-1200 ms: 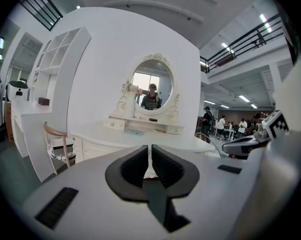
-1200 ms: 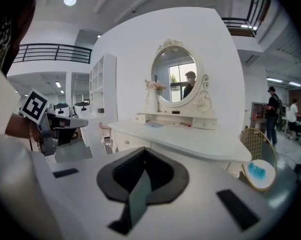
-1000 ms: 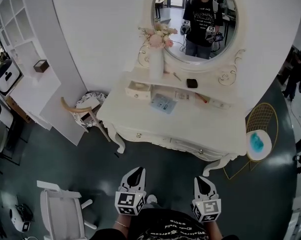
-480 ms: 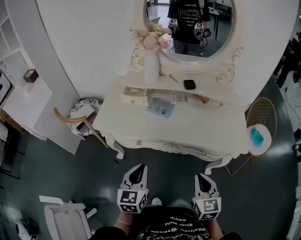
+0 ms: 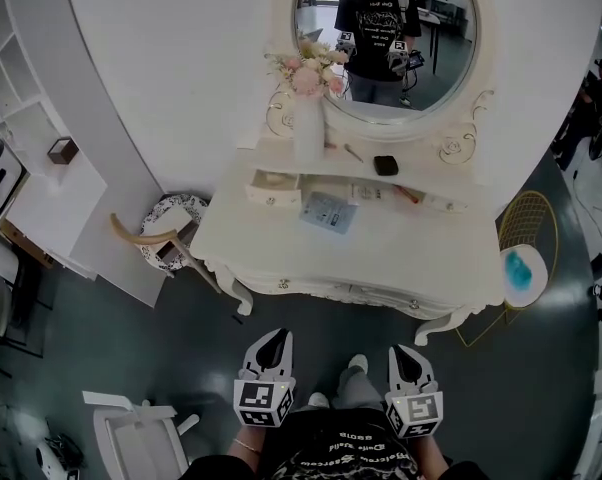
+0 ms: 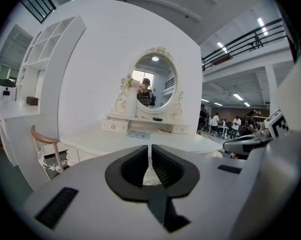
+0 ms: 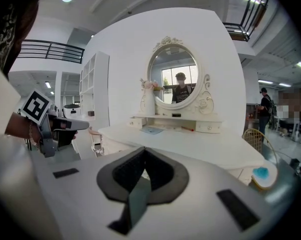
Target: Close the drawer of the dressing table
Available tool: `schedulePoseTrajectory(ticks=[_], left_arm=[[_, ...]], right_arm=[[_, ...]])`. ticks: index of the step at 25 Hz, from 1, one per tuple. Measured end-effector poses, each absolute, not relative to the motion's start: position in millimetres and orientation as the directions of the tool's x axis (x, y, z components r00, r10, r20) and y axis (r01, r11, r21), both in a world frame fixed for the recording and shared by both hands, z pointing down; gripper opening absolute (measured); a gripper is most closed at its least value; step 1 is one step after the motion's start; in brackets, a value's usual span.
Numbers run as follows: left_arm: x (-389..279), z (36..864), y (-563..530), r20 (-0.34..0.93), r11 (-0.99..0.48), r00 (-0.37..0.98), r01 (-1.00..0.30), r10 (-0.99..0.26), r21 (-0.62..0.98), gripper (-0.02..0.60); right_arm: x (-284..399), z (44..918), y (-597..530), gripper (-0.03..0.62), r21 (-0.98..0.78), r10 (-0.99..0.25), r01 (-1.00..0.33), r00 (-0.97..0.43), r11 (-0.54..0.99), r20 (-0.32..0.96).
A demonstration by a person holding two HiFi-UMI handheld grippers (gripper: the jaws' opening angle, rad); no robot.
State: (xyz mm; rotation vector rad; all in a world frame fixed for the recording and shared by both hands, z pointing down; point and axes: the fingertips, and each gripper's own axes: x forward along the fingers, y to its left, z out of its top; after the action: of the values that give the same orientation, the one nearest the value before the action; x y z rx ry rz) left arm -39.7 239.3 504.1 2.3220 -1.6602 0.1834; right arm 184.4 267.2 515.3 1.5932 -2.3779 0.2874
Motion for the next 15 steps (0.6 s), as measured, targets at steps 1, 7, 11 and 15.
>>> schedulePoseTrajectory(ticks=[1, 7, 11, 15], left_arm=[[-42.0, 504.6, 239.7, 0.266, -0.293, 0.324, -0.944, -0.908, 0.151, 0.034], [-50.0, 507.2, 235.7, 0.266, -0.261, 0.293, -0.954, -0.918, 0.15, 0.034], [-54.7, 507.0, 228.1, 0.267, -0.23, 0.265, -0.961, -0.927, 0.155, 0.034], [-53.0, 508.6, 215.5, 0.279, -0.208, 0.241, -0.968, -0.93, 0.144, 0.034]], right_arm=[[182.8, 516.2, 266.4, 0.011, -0.013, -0.871, -0.924, -0.366, 0.383, 0.329], [178.1, 518.0, 250.4, 0.011, -0.006, -0.857, -0.91, -0.393, 0.415, 0.333], [176.7, 514.6, 233.8, 0.011, -0.007, -0.852, -0.901, -0.412, 0.433, 0.323], [176.4, 517.4, 214.8, 0.011, -0.008, -0.836, -0.887, -0.439, 0.463, 0.33]])
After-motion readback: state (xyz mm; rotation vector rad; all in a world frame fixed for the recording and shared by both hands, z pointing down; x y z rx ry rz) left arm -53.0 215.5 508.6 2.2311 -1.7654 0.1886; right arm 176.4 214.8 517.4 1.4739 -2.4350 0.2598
